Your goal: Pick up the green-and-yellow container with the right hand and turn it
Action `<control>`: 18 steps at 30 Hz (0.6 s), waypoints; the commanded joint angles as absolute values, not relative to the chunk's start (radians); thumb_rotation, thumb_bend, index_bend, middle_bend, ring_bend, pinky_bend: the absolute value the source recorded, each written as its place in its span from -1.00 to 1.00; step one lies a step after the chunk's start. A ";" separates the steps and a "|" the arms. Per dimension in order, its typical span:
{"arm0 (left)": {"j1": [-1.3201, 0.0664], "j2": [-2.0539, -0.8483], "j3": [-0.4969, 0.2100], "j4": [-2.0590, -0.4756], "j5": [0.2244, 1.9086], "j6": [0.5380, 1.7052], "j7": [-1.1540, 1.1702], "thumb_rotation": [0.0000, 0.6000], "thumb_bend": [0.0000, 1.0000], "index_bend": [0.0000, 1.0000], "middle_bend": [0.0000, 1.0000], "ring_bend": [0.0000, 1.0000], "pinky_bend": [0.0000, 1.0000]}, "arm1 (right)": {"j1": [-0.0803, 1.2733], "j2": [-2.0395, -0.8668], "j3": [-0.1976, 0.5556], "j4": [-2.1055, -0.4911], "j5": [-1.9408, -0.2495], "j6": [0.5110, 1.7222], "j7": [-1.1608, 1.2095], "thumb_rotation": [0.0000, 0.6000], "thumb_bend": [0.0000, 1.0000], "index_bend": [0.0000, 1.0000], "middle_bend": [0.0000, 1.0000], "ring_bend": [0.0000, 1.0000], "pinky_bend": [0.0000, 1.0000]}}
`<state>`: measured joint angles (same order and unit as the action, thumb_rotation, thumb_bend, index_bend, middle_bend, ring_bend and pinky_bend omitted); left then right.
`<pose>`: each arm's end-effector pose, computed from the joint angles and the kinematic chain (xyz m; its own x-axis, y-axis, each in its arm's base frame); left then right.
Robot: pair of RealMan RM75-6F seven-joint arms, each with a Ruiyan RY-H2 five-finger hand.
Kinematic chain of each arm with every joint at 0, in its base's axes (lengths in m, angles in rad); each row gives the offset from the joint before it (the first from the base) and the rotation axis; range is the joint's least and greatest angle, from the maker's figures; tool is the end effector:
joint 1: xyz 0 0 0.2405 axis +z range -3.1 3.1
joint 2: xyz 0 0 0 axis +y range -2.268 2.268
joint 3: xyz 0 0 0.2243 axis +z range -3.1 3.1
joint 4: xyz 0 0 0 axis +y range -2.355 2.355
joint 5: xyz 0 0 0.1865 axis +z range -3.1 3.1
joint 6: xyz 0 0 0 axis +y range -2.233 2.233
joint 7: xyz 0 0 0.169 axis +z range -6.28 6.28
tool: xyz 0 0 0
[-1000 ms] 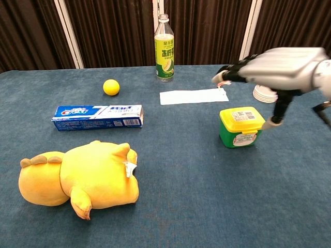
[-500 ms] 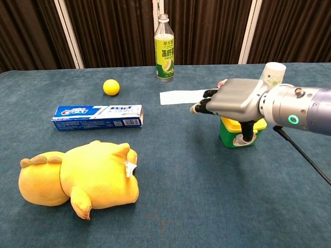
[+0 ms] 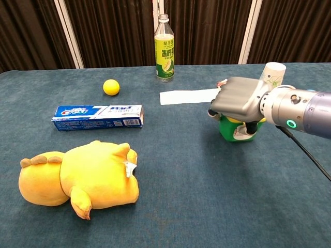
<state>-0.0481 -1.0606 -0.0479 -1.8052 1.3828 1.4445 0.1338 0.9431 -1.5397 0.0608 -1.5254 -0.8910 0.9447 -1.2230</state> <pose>-0.2698 0.1877 0.1657 0.3787 0.0823 0.9219 0.9145 0.1200 -0.3864 -0.0949 -0.3409 -0.0237 0.9585 0.0783 0.2740 -0.1894 -0.5434 0.8178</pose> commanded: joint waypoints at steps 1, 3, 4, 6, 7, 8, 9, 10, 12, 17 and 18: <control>-0.049 -1.060 -0.046 -1.806 1.384 1.443 0.133 1.00 -1.00 -1.00 -1.00 -1.00 -1.00 | 0.922 -1.504 0.076 -1.544 -0.979 0.965 -1.091 1.00 -0.02 -0.25 -0.03 -0.04 0.49; -0.049 -1.059 -0.045 -1.808 1.387 1.444 0.131 1.00 -1.00 -1.00 -1.00 -1.00 -1.00 | 0.903 -1.478 0.094 -1.558 -1.028 0.982 -0.988 1.00 -0.02 -0.24 -0.03 -0.04 0.49; -0.048 -1.059 -0.045 -1.809 1.388 1.445 0.131 1.00 -1.00 -1.00 -1.00 -1.00 -1.00 | 0.892 -1.468 0.103 -1.565 -1.045 0.989 -0.936 1.00 -0.01 -0.24 -0.03 -0.04 0.49; -0.047 -1.059 -0.043 -1.809 1.392 1.450 0.134 1.00 -1.00 -1.00 -1.00 -1.00 -1.00 | 0.865 -1.448 0.122 -1.573 -1.088 1.002 -0.799 1.00 0.00 -0.23 -0.02 -0.04 0.49; -0.047 -1.059 -0.043 -1.810 1.394 1.451 0.135 1.00 -1.00 -1.00 -1.00 -1.00 -1.00 | 0.853 -1.442 0.130 -1.573 -1.105 1.009 -0.740 1.00 0.00 -0.22 -0.02 -0.04 0.49; -0.047 -1.060 -0.042 -1.811 1.396 1.453 0.136 1.00 -1.00 -1.00 -1.00 -1.00 -1.00 | 0.836 -1.434 0.137 -1.567 -1.135 1.020 -0.659 1.00 0.00 -0.22 -0.02 -0.04 0.49; -0.047 -1.060 -0.041 -1.811 1.398 1.453 0.136 1.00 -1.00 -1.00 -1.00 -1.00 -1.00 | 0.825 -1.429 0.139 -1.560 -1.155 1.026 -0.608 1.00 0.00 -0.21 -0.03 -0.04 0.49; -0.047 -1.061 -0.040 -1.813 1.401 1.453 0.136 1.00 -1.00 -1.00 -1.00 -1.00 -1.00 | 0.811 -1.423 0.138 -1.549 -1.187 1.033 -0.536 1.00 0.00 -0.20 -0.03 -0.04 0.49; -0.048 -1.060 -0.038 -1.814 1.404 1.452 0.135 1.00 -1.00 -1.00 -1.00 -1.00 -1.00 | 0.792 -1.416 0.133 -1.533 -1.227 1.043 -0.444 1.00 0.00 -0.20 -0.03 -0.04 0.49; -0.050 -1.060 -0.035 -1.816 1.408 1.449 0.134 1.00 -1.00 -1.00 -1.00 -1.00 -1.00 | 0.739 -1.430 0.128 -1.483 -1.316 1.099 -0.189 1.00 0.00 -0.20 -0.03 -0.04 0.49; -0.050 -1.060 -0.035 -1.816 1.409 1.448 0.133 1.00 -1.00 -1.00 -1.00 -1.00 -1.00 | 0.729 -1.437 0.128 -1.472 -1.324 1.109 -0.143 1.00 -0.01 -0.20 -0.03 -0.04 0.49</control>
<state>-0.0504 -1.0597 -0.0349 -1.8164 1.4087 1.4480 0.1332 0.7882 -1.4376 0.1224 -1.5157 -1.2392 1.0558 -0.3100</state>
